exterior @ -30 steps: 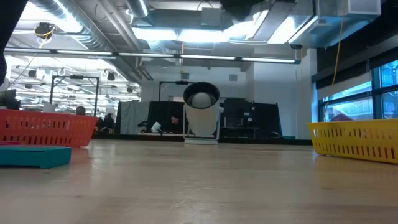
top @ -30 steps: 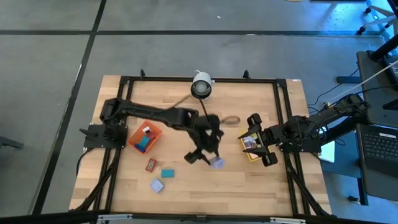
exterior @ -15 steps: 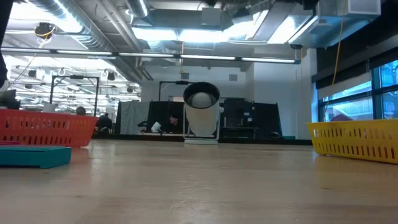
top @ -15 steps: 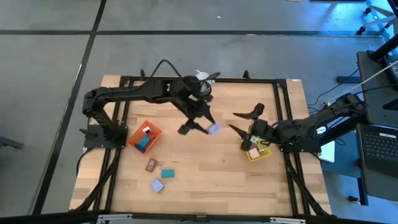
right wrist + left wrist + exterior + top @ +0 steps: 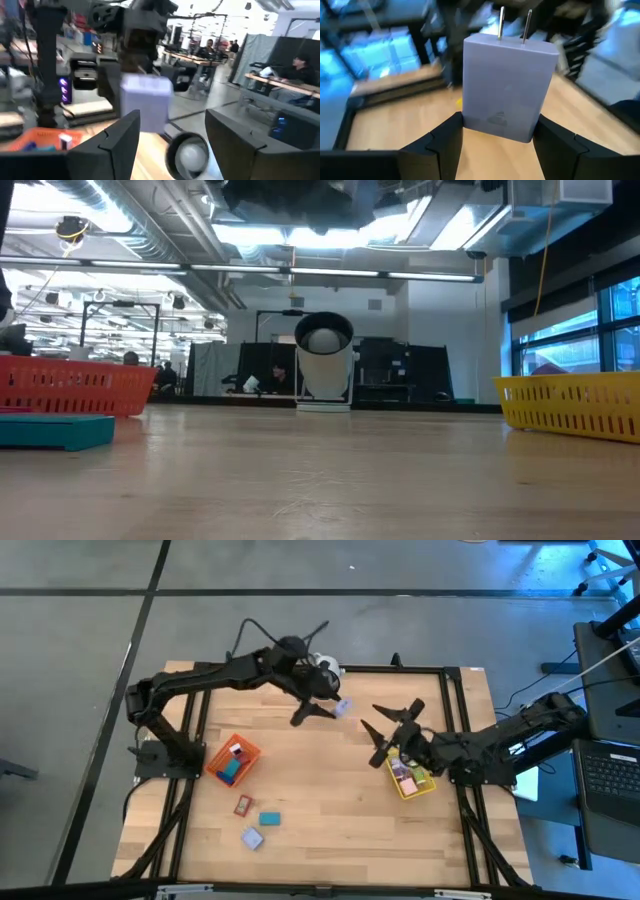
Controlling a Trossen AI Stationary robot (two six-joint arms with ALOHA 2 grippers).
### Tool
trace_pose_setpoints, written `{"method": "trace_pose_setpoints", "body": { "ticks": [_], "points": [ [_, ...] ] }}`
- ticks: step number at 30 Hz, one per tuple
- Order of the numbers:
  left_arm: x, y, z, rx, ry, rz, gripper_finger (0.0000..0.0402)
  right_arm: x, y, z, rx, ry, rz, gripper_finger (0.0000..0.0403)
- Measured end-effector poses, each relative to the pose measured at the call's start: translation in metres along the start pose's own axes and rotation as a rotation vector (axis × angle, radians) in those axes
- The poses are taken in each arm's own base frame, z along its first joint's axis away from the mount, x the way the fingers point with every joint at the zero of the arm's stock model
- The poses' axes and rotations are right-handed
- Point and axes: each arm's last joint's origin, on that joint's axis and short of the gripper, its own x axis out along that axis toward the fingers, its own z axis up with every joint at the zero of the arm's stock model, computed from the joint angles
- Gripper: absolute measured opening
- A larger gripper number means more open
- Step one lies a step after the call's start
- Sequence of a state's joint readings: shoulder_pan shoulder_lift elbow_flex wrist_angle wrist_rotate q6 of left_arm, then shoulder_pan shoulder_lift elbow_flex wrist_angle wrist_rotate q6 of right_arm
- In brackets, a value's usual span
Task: Pick & Place Office items
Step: Put the right purple charger adapter into the yellow basket
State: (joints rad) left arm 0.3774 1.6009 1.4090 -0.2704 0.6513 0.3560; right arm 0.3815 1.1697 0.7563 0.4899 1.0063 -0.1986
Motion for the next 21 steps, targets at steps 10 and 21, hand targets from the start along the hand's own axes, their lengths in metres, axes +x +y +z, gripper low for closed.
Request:
{"method": "trace_pose_setpoints", "body": {
  "ticks": [10, 21],
  "points": [
    [-0.016, -0.005, 0.016, 0.129, -0.06, 0.043, 0.0201, 0.041, -0.009, -0.004, 0.118, -0.127, 0.206, 0.0261],
    [-0.017, -0.001, 0.016, 0.138, -0.076, 0.058, 0.0201, 0.077, 0.015, 0.009, -0.031, -0.069, 0.098, 0.0295]
  ]
}}
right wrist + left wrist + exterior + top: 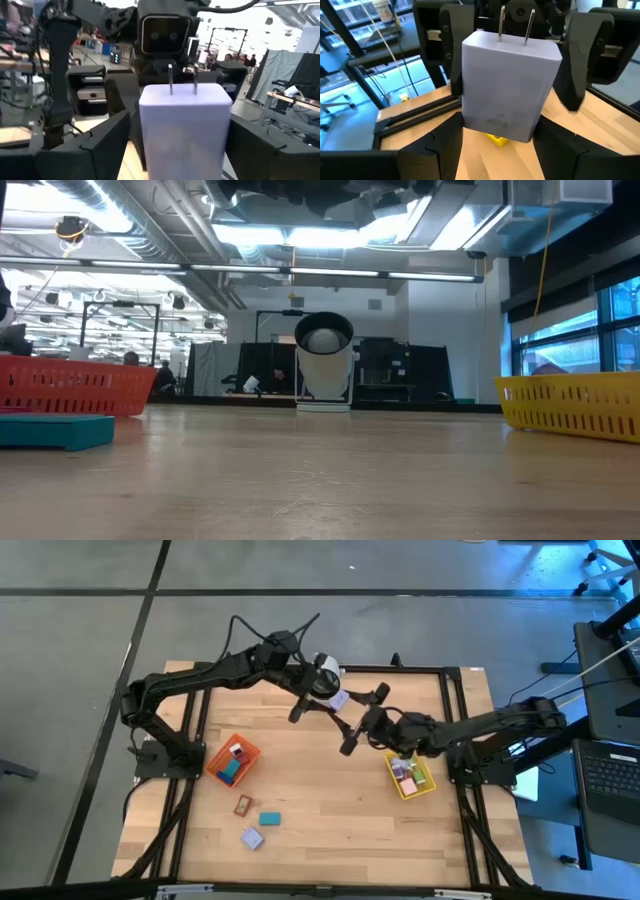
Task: Pick & Place Office items
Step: Put the right purple charger adapter into the yellow basket
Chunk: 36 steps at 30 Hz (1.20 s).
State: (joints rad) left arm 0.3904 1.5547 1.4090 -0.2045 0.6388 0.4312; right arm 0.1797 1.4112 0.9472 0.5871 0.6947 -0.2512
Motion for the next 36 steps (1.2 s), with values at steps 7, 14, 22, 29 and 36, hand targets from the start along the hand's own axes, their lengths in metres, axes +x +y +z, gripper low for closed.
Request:
{"method": "trace_pose_setpoints", "body": {
  "ticks": [7, 14, 22, 29, 36],
  "points": [
    [0.0005, -0.0013, -0.0021, -0.015, 0.005, -0.034, 0.0201, 0.0053, 0.0009, -0.0021, -0.023, 0.016, 0.001, 0.0273],
    [0.0008, -0.0019, -0.0024, -0.01, 0.008, -0.038, 0.0201, 0.0053, 0.0006, -0.0015, -0.051, 0.011, -0.004, 0.0218],
    [0.001, -0.0024, -0.0028, -0.014, 0.014, -0.04, 0.0201, 0.0053, 0.0007, -0.0015, -0.059, 0.012, -0.004, 0.0216],
    [0.0007, -0.0031, -0.0037, -0.024, 0.027, -0.045, 0.0201, 0.0052, 0.0009, -0.0015, -0.066, 0.01, 0.003, 0.0216],
    [0.0006, -0.0033, -0.0039, -0.028, 0.029, -0.046, 0.0201, 0.0051, 0.0011, -0.0014, -0.076, 0.009, 0.005, 0.0216]
  ]
}}
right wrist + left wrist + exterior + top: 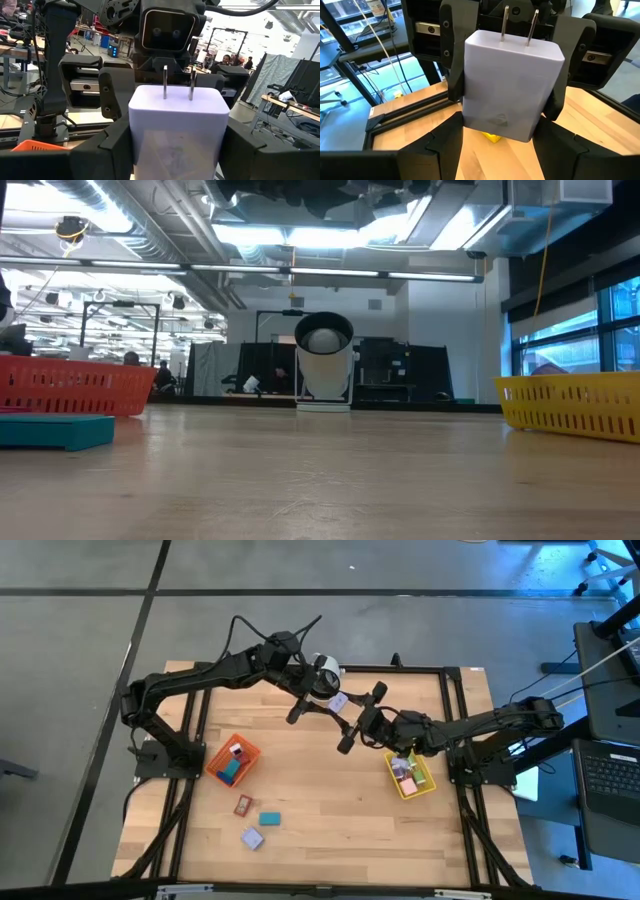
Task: Pick & Place Office items
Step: Put the right purple charger adapter into the yellow basket
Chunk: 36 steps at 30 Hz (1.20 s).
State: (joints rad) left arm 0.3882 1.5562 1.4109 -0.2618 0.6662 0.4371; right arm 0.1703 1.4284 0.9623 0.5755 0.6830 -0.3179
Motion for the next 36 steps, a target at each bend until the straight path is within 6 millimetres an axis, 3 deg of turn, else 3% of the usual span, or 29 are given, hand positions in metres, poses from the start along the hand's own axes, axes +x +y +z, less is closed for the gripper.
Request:
{"method": "trace_pose_setpoints", "body": {
  "ticks": [9, 16, 21, 25, 30, 36],
  "points": [
    [-0.001, -0.001, -0.003, -0.057, 0.026, 0.002, 0.0238, -0.004, -0.004, 0.007, -0.029, -0.027, 0.007, 0.0216],
    [-0.003, 0.002, -0.004, -0.063, 0.032, 0.022, 0.0216, -0.017, -0.012, 0.022, -0.024, -0.047, 0.0, 0.0215],
    [-0.009, -0.001, -0.002, -0.074, 0.048, 0.019, 0.0205, -0.027, -0.017, 0.02, -0.054, 0.048, -0.017, 0.0215],
    [-0.03, -0.014, 0.012, -0.046, 0.031, 0.007, 0.0205, -0.042, -0.027, 0.02, -0.025, 0.145, -0.049, 0.0215],
    [-0.071, -0.041, 0.051, 0.053, -0.142, -0.06, 0.0203, -0.067, -0.049, 0.036, 0.059, 0.136, -0.032, 0.0215],
    [-0.11, -0.069, 0.067, 0.05, -0.112, 0.079, 0.0193, -0.105, -0.087, 0.055, 0.135, 0.102, -0.021, 0.0215]
  ]
}}
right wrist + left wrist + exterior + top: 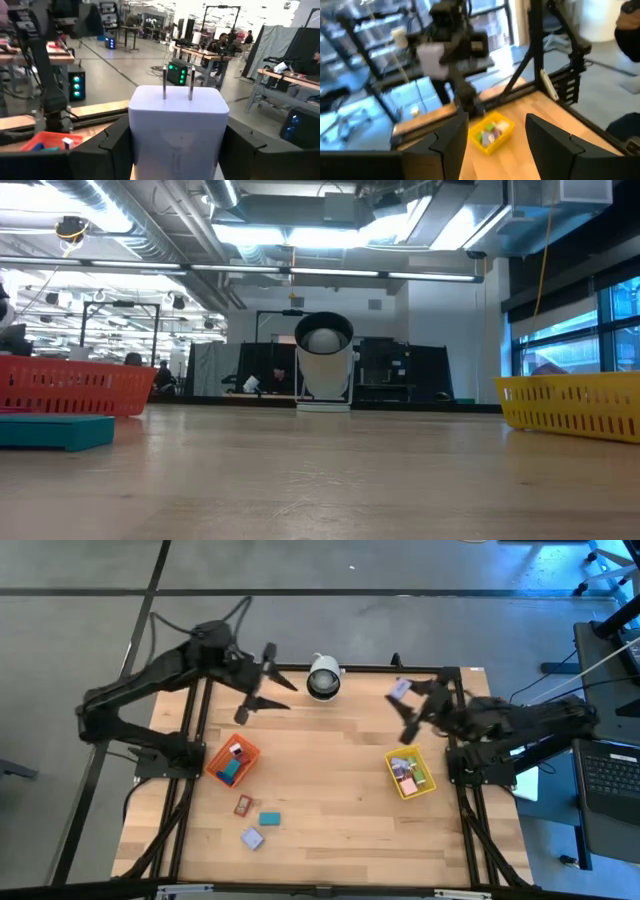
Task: Pick & Place Office items
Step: Put the right purple charger adapter into the yellow basket
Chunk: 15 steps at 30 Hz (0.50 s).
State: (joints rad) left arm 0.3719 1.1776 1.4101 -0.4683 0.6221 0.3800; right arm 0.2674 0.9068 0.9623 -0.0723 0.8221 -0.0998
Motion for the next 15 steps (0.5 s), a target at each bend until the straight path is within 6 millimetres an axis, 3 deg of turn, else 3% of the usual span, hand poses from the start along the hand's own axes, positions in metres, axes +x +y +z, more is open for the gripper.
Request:
{"method": "trace_pose_setpoints", "body": {
  "ticks": [3, 7, 15],
  "points": [
    [-0.014, -0.013, -0.007, -0.027, 0.029, 0.027, 0.0187, -0.017, -0.017, -0.001, 0.033, 0.034, 0.007, 0.0215],
    [-0.026, -0.028, -0.038, -0.064, 0.051, 0.144, 0.0178, -0.029, -0.029, -0.013, 0.095, 0.075, 0.032, 0.0215],
    [-0.047, -0.062, -0.093, -0.155, -0.187, 0.302, 0.0175, -0.036, -0.031, -0.064, 0.136, 0.262, 0.002, 0.0215]
  ]
}}
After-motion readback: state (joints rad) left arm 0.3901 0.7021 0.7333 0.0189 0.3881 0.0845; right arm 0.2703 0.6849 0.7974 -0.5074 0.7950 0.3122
